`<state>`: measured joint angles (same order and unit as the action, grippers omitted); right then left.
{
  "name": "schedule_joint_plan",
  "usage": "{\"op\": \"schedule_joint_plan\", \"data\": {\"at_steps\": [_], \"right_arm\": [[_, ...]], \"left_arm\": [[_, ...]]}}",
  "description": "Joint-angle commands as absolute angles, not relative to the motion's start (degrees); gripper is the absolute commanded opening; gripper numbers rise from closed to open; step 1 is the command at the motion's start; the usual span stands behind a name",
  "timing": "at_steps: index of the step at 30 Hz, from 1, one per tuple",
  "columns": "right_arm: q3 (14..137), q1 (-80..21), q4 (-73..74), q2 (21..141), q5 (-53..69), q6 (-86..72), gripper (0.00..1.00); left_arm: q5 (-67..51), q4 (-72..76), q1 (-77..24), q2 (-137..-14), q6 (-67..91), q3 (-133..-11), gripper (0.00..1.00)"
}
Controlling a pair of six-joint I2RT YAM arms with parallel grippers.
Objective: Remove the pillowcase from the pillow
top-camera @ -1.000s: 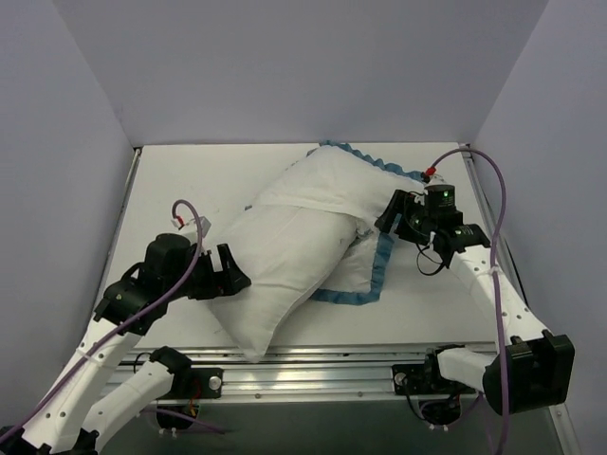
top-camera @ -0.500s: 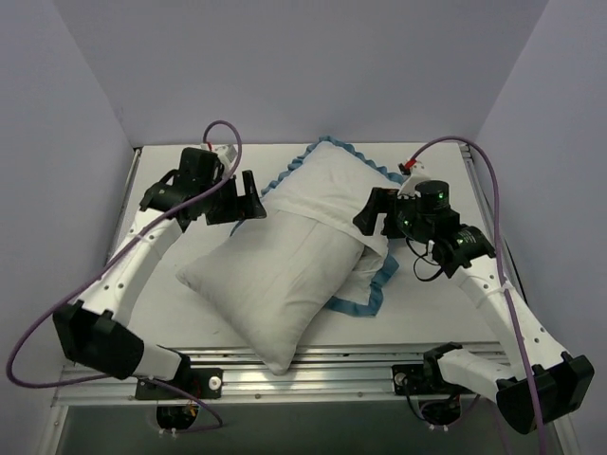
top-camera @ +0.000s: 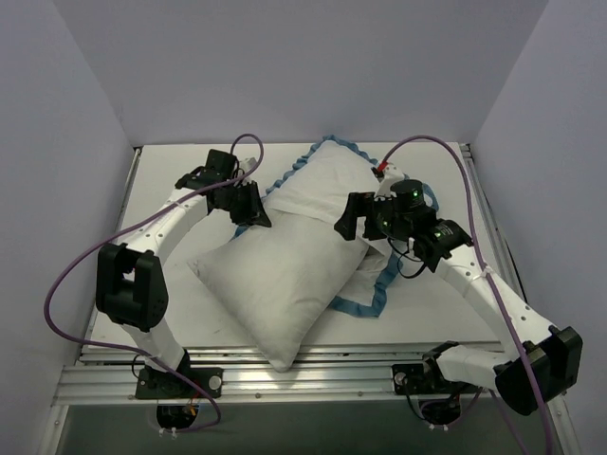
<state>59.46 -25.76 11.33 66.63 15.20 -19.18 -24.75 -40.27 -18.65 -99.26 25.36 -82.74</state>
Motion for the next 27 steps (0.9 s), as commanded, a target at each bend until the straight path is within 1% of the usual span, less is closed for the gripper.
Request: {"op": "schedule_joint_plan", "data": {"at_steps": [1,2,8,9,12,15,18,23,26,27], "right_arm": [[62.22,-27.77,9.05,69.51,13.28,-18.19,0.85],[62.92,-28.30,9.05,70.22,12.40,-17.85,0.84],[70.39,-31.73,9.40,74.35,9.06,-15.92,0.83],[72.75,-32.08,10.01,74.88,8.27,-15.56,0.83],[76.89,-32.87,11.24,77.34,7.48,-13.81,0.83],[80.76,-34.19,11.25,79.88,7.12,-11.96,0.82],[82.44,-35.51,9.68,82.35,6.59,-11.34,0.82],[82.26,-37.17,6.15,86.30,6.07,-11.25,0.80],[83.23,-37.70,7.29,88.94,6.07,-11.25,0.75],[83.06,-38.05,7.21,89.47,5.46,-11.34,0.68]], "left_arm": [[-30.06,-34.28,-18.98,-98.35,25.05,-82.88,0.12],[-29.80,-34.54,-18.98,-97.65,24.61,-84.45,0.03],[-23.39,-42.09,-19.42,-95.63,15.39,-95.17,0.02],[-21.20,-43.14,-19.77,-95.54,14.08,-98.49,0.02],[-16.38,-46.23,-22.40,-93.96,8.98,-102.64,0.02],[-11.27,-45.53,-26.96,-91.06,4.41,-102.83,0.02],[-9.76,-44.74,-29.87,-88.95,3.96,-102.48,0.02],[-7.74,-44.65,-31.46,-87.10,4.31,-101.43,0.02],[-7.21,-45.00,-31.99,-86.49,4.13,-100.99,0.02],[-7.12,-45.17,-32.08,-86.31,4.04,-100.99,0.02]]}}
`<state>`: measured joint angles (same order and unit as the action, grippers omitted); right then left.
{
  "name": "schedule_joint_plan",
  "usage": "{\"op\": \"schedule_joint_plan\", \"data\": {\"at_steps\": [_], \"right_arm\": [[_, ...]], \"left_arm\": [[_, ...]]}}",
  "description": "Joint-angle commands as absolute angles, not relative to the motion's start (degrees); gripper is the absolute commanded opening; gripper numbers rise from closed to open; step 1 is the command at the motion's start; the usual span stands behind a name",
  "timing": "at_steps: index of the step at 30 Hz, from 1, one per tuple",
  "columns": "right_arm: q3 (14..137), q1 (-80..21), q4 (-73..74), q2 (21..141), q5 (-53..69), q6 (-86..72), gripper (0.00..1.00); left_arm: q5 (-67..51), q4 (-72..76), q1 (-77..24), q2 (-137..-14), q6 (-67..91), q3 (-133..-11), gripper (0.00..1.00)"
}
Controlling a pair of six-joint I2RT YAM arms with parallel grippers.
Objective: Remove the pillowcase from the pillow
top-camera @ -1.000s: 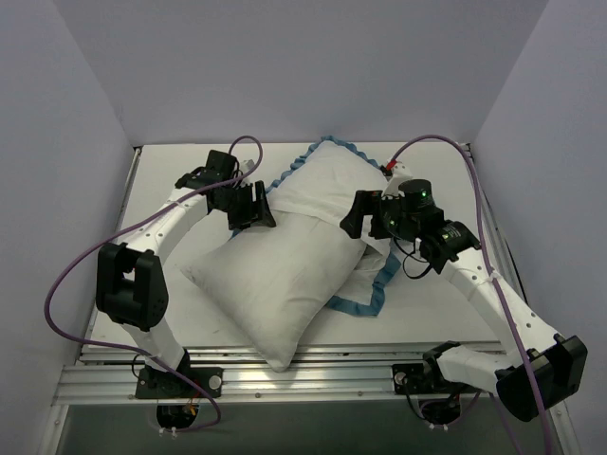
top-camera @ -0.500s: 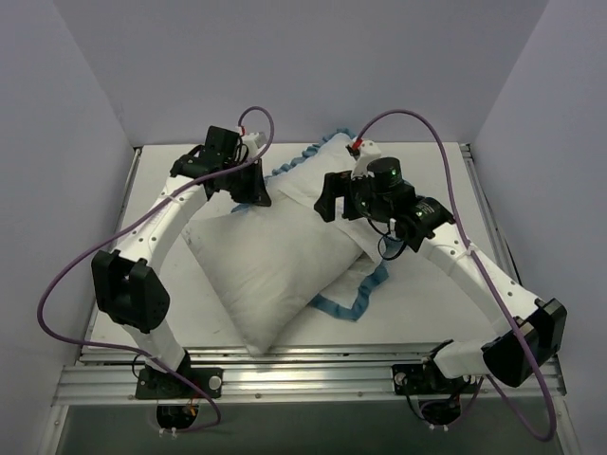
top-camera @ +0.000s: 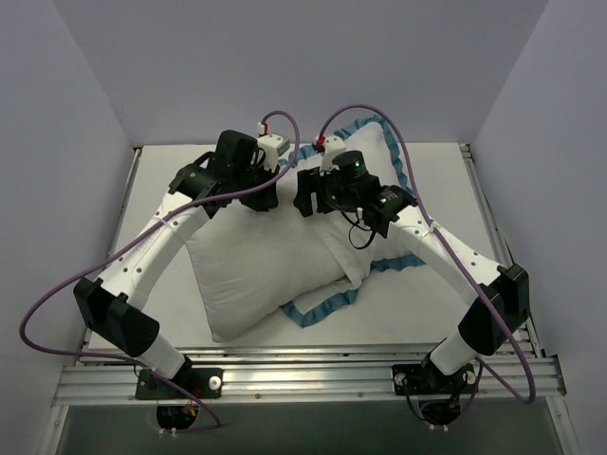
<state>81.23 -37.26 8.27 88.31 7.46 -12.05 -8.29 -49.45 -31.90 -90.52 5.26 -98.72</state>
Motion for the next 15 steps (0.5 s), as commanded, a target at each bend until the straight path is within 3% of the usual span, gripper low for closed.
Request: {"op": "schedule_joint_plan", "data": {"at_steps": [1,2,3,5,6,9,15], "right_arm": [[82.80,-38.14,7.12,89.56,4.49,-11.42,0.62],[82.44,-38.23,6.95,89.73,1.87,-11.60,0.55],[81.75,-38.15,7.03,89.65,0.54,-11.60,0.37],[81.39,-38.06,7.90,89.65,-3.14,-10.99,0.20],[81.39,-37.80,8.52,89.82,-6.47,-10.90,0.02],[81.30,-35.60,10.63,89.83,-10.97,-11.16,0.00],[80.86,-20.24,13.09,86.93,-9.94,-17.13,0.00]], "left_arm": [[-7.12,-45.18,-32.08,-86.05,4.04,-100.81,0.02],[-6.95,-45.18,-32.08,-85.61,4.04,-100.64,0.02],[-6.94,-45.18,-32.08,-85.34,4.04,-100.55,0.02],[-6.77,-45.18,-32.08,-84.38,4.04,-100.20,0.02],[-6.25,-45.52,-32.08,-84.03,4.13,-99.93,0.02],[-5.02,-47.10,-32.08,-82.36,4.65,-99.49,0.02],[-1.24,-51.14,-31.47,-75.95,7.99,-97.30,0.02]]}}
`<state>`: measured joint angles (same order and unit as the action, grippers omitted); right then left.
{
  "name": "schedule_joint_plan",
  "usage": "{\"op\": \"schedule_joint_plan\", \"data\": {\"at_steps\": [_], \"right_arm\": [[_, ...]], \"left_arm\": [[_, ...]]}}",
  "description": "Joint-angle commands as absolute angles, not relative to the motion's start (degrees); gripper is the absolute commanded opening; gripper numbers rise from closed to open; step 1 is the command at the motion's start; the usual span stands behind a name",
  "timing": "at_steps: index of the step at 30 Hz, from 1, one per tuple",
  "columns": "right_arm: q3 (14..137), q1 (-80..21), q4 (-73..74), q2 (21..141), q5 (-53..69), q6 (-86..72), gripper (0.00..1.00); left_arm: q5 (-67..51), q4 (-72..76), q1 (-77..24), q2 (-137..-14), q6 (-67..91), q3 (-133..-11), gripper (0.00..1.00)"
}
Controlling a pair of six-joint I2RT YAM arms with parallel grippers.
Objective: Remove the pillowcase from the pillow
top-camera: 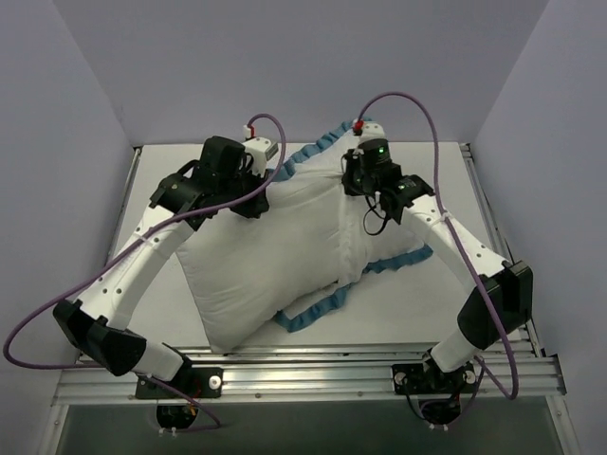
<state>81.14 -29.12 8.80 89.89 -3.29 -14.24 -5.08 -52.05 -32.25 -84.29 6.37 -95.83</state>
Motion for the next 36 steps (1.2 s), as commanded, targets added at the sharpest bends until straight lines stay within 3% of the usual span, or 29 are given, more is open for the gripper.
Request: {"op": "schedule_joint_plan", "data": {"at_steps": [1,6,12,17,20,22,23,24,27,28,30,32,36], "right_arm": [[81.38,-17.69,13.70,86.75,-6.89,-19.57,0.00],[84.46,-3.90,16.08,87.80,-2.37,-23.03,0.00],[87.09,3.24,16.79,90.34,-0.62,-25.05,0.00],[84.73,1.68,11.01,90.27,9.29,-25.05,0.00],[84.11,-5.43,10.02,90.44,11.78,-23.03,0.00],[83.24,-9.73,9.58,90.35,12.91,-21.71,0.04],[82.45,-10.80,8.45,90.09,13.35,-21.80,0.13],[81.66,-11.59,7.65,89.22,13.79,-22.06,0.18],[79.28,-14.23,6.59,87.29,13.71,-22.24,0.42],[79.02,-14.85,7.11,86.75,13.45,-21.98,0.46],[77.61,-16.08,7.82,85.18,12.92,-21.53,0.56],[75.25,-17.05,8.88,82.63,11.44,-21.44,0.63],[69.01,-17.58,8.96,77.44,11.07,-21.97,0.70]], "left_arm": [[-0.62,-51.59,-31.38,-74.89,8.52,-96.25,0.02],[-1.23,-52.90,-29.89,-65.84,10.89,-90.27,0.02],[-0.35,-57.47,-26.81,-57.49,15.72,-83.94,0.02],[3.52,-56.88,-23.65,-55.28,16.26,-78.58,0.02],[2.46,-51.36,-23.64,-59.14,15.91,-75.68,0.02],[2.11,-47.57,-23.55,-62.73,15.38,-74.01,0.02],[2.28,-45.55,-23.55,-64.15,15.21,-73.83,0.03],[2.72,-42.31,-23.38,-65.64,14.77,-73.92,0.06],[4.30,-37.45,-23.29,-71.35,13.02,-76.28,0.37],[4.57,-36.57,-23.29,-73.63,12.49,-77.86,0.66],[3.96,-35.16,-23.73,-75.05,11.43,-79.71,0.87],[4.74,-35.16,-26.53,-75.41,9.42,-81.73,0.96],[13.78,-34.46,-38.12,-71.65,3.88,-80.25,0.94]]}}
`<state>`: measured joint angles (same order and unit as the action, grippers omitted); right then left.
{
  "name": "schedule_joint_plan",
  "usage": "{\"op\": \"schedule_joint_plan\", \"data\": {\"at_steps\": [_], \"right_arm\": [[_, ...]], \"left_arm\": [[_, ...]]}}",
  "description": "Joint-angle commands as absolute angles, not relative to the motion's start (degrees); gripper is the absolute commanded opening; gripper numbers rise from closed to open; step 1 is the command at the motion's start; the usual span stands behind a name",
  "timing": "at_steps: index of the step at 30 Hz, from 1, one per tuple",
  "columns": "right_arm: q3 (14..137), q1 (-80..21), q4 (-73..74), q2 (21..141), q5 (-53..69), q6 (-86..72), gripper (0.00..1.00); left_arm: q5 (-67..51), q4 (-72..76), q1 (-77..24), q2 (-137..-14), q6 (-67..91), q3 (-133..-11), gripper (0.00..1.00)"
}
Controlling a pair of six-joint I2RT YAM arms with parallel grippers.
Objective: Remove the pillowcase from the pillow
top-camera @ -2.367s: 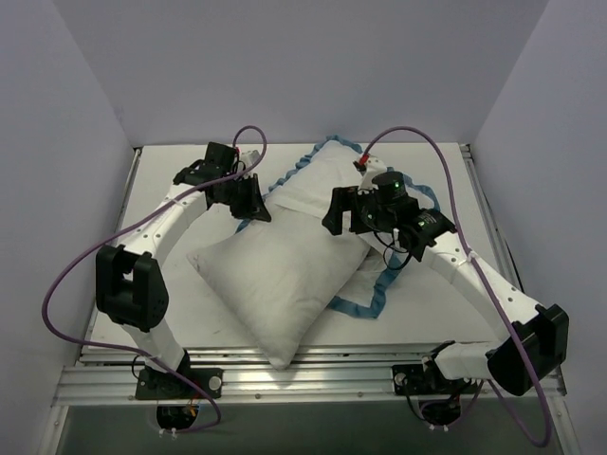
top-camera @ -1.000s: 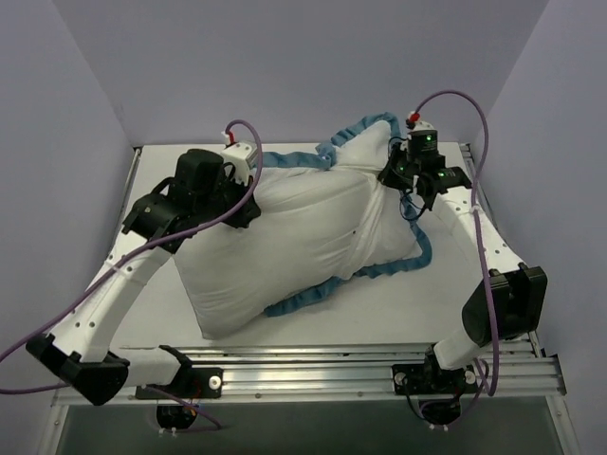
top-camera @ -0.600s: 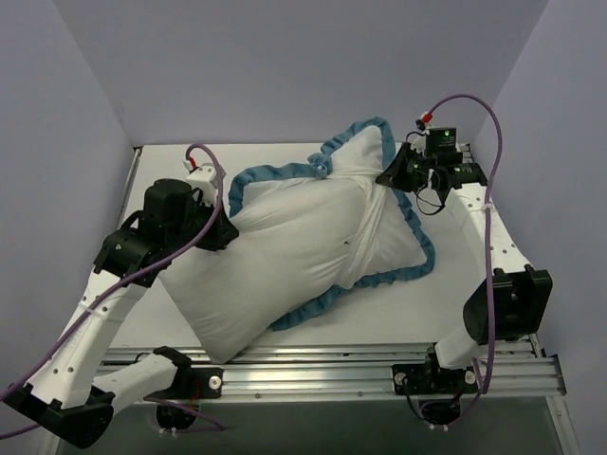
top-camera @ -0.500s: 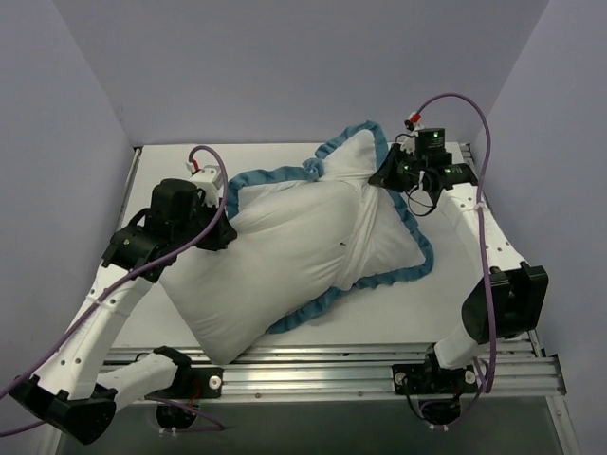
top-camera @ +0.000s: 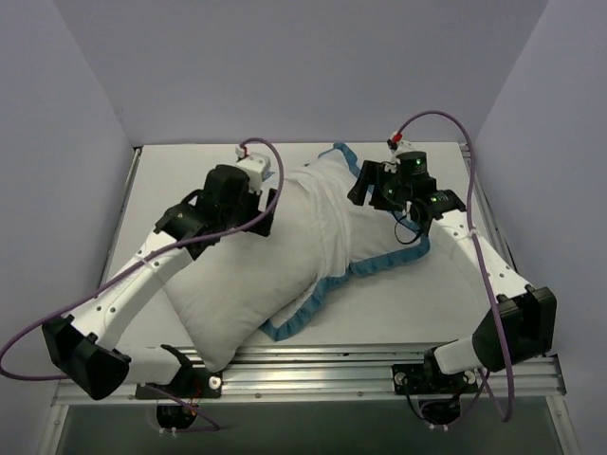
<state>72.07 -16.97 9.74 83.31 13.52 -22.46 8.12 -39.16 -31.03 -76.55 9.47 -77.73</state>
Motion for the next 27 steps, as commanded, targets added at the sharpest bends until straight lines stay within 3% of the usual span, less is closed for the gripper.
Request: {"op": "schedule_joint_plan", "data": {"at_steps": [1,8,11,22,26,27], "right_arm": [[67.78,-17.75,9.14,76.30,11.16,-21.97,0.73],[59.95,-18.46,12.04,67.87,10.81,-22.06,0.82],[56.96,-18.72,12.22,65.23,11.25,-22.76,0.86],[50.36,-19.42,11.16,61.18,13.88,-24.70,0.89],[48.26,-19.78,10.29,59.94,13.53,-25.05,0.87],[47.38,-19.95,9.67,59.68,13.62,-25.05,0.87]], "left_arm": [[15.63,-34.11,-43.28,-70.85,3.00,-79.20,0.94],[26.45,-28.84,-61.76,-67.59,-2.28,-67.78,0.94],[28.39,-28.39,-64.50,-70.57,-1.50,-64.87,0.94],[29.88,-19.52,-65.30,-82.70,7.02,-57.13,0.94],[29.20,-20.04,-61.45,-87.18,12.55,-56.69,0.95],[28.22,-20.39,-60.22,-88.14,13.26,-56.78,0.85]]}}
